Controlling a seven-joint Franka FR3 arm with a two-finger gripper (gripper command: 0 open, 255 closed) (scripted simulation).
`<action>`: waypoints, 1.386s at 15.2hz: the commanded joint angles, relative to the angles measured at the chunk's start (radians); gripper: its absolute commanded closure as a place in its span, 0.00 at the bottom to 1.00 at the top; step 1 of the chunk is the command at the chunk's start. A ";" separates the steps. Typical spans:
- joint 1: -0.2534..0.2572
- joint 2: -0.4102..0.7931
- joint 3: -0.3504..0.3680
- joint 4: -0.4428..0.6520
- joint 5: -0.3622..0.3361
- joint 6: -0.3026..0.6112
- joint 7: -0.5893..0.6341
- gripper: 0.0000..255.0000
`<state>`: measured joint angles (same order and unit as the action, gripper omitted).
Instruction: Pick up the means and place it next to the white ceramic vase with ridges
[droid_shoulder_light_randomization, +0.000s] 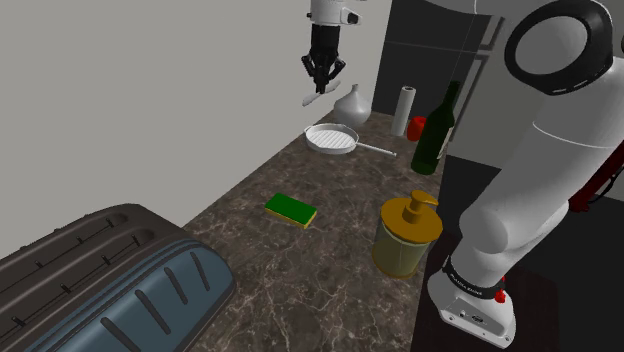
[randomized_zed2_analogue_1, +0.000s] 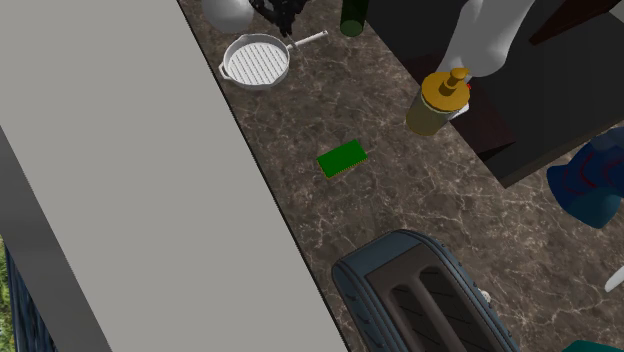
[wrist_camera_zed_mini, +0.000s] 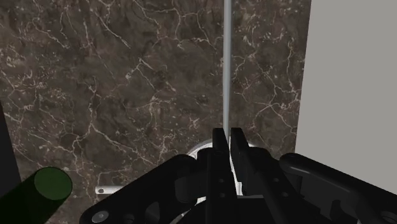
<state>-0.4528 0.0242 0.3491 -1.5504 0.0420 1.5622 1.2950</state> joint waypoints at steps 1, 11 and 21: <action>-0.027 -0.020 -0.025 -0.026 0.007 0.004 -0.054 1.00; -0.144 -0.010 -0.144 -0.011 0.001 -0.012 -0.290 1.00; -0.257 0.106 -0.246 0.139 -0.016 -0.055 -0.504 1.00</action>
<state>-0.6985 0.1077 0.1133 -1.4448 0.0282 1.5179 0.8134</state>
